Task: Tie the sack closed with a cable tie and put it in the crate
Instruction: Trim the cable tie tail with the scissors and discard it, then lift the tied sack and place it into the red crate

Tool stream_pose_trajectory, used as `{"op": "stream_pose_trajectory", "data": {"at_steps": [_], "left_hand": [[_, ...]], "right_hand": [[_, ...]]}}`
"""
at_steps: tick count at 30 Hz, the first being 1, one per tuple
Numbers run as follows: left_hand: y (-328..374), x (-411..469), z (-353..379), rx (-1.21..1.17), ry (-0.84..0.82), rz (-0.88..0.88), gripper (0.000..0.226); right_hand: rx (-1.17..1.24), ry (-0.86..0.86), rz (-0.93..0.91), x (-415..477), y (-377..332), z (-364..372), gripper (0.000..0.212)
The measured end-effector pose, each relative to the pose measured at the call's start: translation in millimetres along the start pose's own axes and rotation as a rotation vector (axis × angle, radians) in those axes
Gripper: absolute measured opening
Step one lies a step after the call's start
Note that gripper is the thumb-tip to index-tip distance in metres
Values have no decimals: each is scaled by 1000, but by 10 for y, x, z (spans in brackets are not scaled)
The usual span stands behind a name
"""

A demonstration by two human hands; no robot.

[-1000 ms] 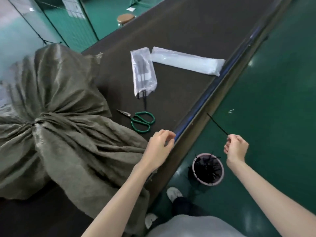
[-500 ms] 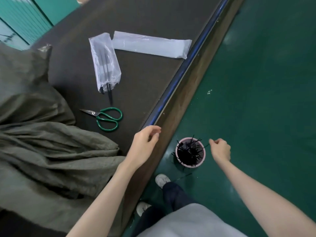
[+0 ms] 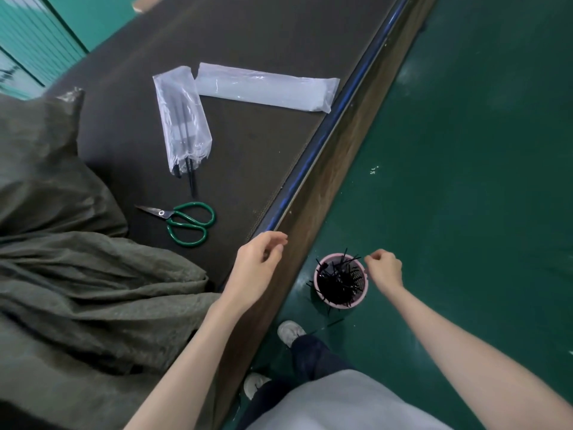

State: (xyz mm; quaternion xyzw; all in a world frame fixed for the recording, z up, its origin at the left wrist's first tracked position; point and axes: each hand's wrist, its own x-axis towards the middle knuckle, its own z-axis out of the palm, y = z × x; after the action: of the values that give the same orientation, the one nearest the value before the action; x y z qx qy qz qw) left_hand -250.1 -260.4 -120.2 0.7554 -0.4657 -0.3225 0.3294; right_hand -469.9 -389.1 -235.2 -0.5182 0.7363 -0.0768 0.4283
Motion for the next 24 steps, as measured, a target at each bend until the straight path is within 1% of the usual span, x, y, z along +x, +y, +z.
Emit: {"op": "stream_pose_trajectory", "data": {"at_steps": [3,5,10,15,18,20,24], "left_hand": [[-4,-29,-49,-29,36,5,22],[-26,-64,-109,-58,70,-1,21],[-72,-190,-385,-88,191,-13,22],[-97,-350,-855,-71,407,30,20],[-125,-520,-1160,-58,535,52,20],[-173,-687,-1368,-49,624,37,21],[-355,-1003,-1698,-14,790,-15,22]], "right_hand": [[46,-34,-87,-44,-157,63,12],[86,-59,-175,-170,-352,77,11],[229,-175,-383,-532,-875,157,12],[310,-366,-618,-1021,-1461,311,13],[316,-503,-734,-1296,-1760,463,10],[295,-598,-799,-1487,-1930,599,9],[283,-723,-888,-1805,-2230,837,15]]}}
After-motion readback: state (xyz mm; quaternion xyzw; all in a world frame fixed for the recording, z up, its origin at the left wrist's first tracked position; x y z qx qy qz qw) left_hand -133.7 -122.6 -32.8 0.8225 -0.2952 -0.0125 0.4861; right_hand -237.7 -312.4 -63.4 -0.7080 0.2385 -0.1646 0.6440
